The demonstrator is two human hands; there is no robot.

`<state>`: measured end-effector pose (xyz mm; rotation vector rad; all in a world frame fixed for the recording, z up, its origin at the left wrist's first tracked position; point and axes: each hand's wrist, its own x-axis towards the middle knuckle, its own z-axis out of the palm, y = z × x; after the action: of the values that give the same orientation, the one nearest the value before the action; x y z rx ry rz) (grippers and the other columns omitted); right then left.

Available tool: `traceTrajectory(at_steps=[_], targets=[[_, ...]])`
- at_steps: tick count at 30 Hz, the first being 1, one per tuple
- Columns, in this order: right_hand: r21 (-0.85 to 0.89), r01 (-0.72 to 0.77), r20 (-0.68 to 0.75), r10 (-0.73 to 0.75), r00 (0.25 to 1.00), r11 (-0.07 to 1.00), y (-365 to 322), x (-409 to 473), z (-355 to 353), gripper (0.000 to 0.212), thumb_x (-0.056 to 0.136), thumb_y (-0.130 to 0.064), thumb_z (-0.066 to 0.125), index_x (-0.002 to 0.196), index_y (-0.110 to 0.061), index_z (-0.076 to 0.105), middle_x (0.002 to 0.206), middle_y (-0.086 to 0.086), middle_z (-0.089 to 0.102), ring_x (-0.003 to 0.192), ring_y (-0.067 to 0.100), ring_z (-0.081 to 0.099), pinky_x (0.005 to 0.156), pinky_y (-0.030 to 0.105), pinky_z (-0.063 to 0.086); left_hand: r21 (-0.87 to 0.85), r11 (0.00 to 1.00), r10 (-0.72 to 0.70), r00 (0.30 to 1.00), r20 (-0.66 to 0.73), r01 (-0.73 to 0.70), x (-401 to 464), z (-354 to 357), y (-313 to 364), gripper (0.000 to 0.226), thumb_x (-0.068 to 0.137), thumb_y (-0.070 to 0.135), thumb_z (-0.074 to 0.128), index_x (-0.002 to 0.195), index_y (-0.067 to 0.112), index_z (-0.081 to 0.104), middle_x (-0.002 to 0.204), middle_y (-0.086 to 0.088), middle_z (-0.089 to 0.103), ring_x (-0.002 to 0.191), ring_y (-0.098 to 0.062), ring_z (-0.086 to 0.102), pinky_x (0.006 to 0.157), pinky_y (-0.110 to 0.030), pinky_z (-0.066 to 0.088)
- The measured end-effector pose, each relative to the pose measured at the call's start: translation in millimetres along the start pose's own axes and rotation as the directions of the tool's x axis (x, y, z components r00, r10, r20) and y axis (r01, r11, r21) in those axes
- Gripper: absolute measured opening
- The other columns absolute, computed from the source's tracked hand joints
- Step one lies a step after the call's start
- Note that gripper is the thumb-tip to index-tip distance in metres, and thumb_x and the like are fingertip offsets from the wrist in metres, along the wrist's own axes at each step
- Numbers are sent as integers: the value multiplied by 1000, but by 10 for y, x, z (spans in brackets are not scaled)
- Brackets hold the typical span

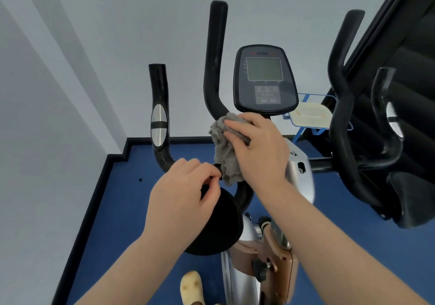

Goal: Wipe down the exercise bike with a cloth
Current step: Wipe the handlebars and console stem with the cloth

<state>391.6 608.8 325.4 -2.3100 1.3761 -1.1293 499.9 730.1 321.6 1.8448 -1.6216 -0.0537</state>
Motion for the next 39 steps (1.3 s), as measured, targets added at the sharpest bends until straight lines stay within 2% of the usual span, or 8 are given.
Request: traceTrajectory(at_steps=[4, 9, 13, 17, 21, 24, 35, 39], targets=[[16, -51, -32, 52, 998, 999, 106, -450, -138, 20, 84, -28, 74, 103, -33, 75, 102, -13, 63, 92, 7, 56, 66, 18, 37, -6, 999, -50, 999, -9, 50, -59, 15, -6, 8, 86, 28, 59, 82, 26, 66, 73, 13, 53, 75, -8, 49, 56, -24, 44], [165, -80, 64, 71, 995, 983, 171, -484, -211, 19, 85, -27, 73, 104, -29, 75, 103, -14, 61, 93, 2, 55, 77, 22, 46, -67, 991, -119, 993, -17, 118, -134, 48, -49, 10, 87, 30, 57, 84, 27, 66, 79, 13, 53, 85, -9, 50, 68, -29, 47], [193, -54, -81, 71, 994, 980, 104, -914, -172, 19, 85, -18, 74, 103, -22, 75, 104, -9, 60, 95, 9, 58, 80, 22, 48, -66, 988, -144, 988, -50, 141, -192, 71, -51, 12, 90, 29, 58, 90, 25, 69, 86, 13, 54, 90, -10, 49, 73, -20, 41], [302, -38, -27, 49, 998, 953, 215, -922, -201, 19, 83, -14, 76, 101, -19, 76, 104, -9, 59, 95, 2, 57, 84, 9, 43, -74, 988, -139, 986, -89, 132, -248, 88, -48, 11, 92, 25, 61, 95, 23, 71, 91, 13, 56, 93, -10, 49, 80, -11, 37], [300, -77, -83, 107, 991, 951, 134, -856, -137, 19, 83, -12, 74, 102, -14, 75, 105, -2, 57, 98, 6, 55, 84, 11, 43, -77, 989, -134, 988, -82, 128, -238, 84, -64, 11, 92, 24, 61, 95, 23, 71, 91, 13, 57, 94, -10, 50, 84, -8, 34], [336, -11, -103, 48, 993, 942, 119, -1107, -133, 24, 80, -9, 76, 103, -14, 74, 105, -4, 54, 99, -4, 52, 84, 7, 42, -96, 987, -136, 988, -76, 129, -247, 71, -58, 11, 92, 24, 61, 95, 24, 71, 91, 14, 57, 95, -11, 50, 82, -12, 36], [311, 69, -88, -43, 995, 948, 193, -980, -128, 20, 82, -9, 74, 102, -13, 75, 103, -1, 53, 93, 3, 51, 83, 9, 41, -116, 982, -159, 984, -80, 149, -232, 77, -56, 10, 91, 27, 61, 94, 27, 71, 89, 17, 55, 95, -10, 50, 78, -14, 37], [287, 5, -65, 14, 998, 958, 192, -615, -113, 16, 85, -14, 73, 101, -14, 75, 104, -3, 53, 95, 12, 53, 84, 6, 38, -82, 987, -143, 987, -71, 137, -221, 76, -64, 11, 92, 26, 61, 95, 24, 71, 90, 13, 56, 95, -13, 51, 81, -23, 40]])
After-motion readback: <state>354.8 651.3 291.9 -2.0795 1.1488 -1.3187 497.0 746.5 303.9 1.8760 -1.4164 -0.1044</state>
